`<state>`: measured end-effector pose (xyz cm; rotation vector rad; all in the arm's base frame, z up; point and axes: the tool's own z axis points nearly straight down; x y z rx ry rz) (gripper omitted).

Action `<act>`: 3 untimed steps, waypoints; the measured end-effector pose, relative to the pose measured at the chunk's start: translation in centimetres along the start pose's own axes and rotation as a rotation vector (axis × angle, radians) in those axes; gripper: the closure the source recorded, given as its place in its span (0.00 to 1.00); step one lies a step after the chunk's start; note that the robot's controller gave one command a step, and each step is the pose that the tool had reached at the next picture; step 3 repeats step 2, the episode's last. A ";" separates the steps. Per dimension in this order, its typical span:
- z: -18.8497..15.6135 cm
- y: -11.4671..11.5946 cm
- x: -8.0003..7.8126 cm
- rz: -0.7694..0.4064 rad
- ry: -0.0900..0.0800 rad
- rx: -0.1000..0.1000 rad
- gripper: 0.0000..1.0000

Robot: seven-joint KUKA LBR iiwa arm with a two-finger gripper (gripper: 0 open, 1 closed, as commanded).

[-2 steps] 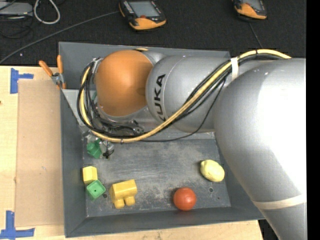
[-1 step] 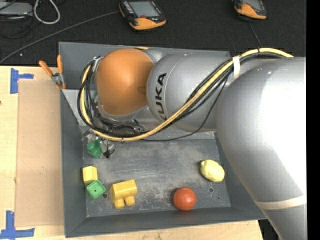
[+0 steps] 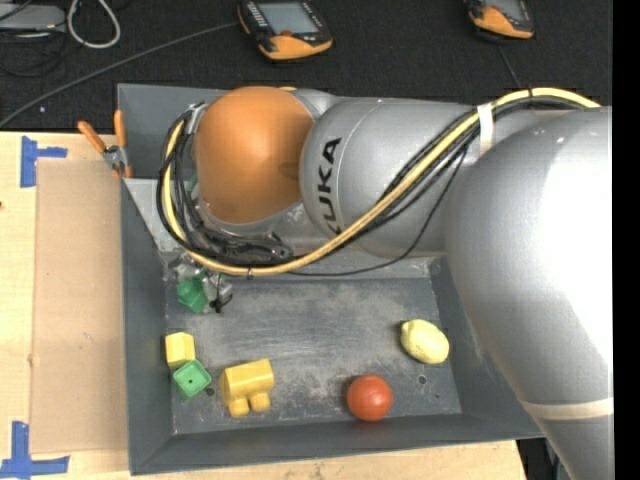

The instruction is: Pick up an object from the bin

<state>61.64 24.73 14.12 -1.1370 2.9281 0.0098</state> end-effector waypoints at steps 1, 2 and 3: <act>-3.7 0.0 0.0 0.001 0.000 0.000 1.00; -11.0 0.0 -0.3 0.002 -0.009 0.004 1.00; -11.0 0.0 -0.3 0.002 -0.009 0.004 1.00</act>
Offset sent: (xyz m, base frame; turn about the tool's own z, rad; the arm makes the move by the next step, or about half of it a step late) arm 0.0001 -0.0002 0.0297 0.0008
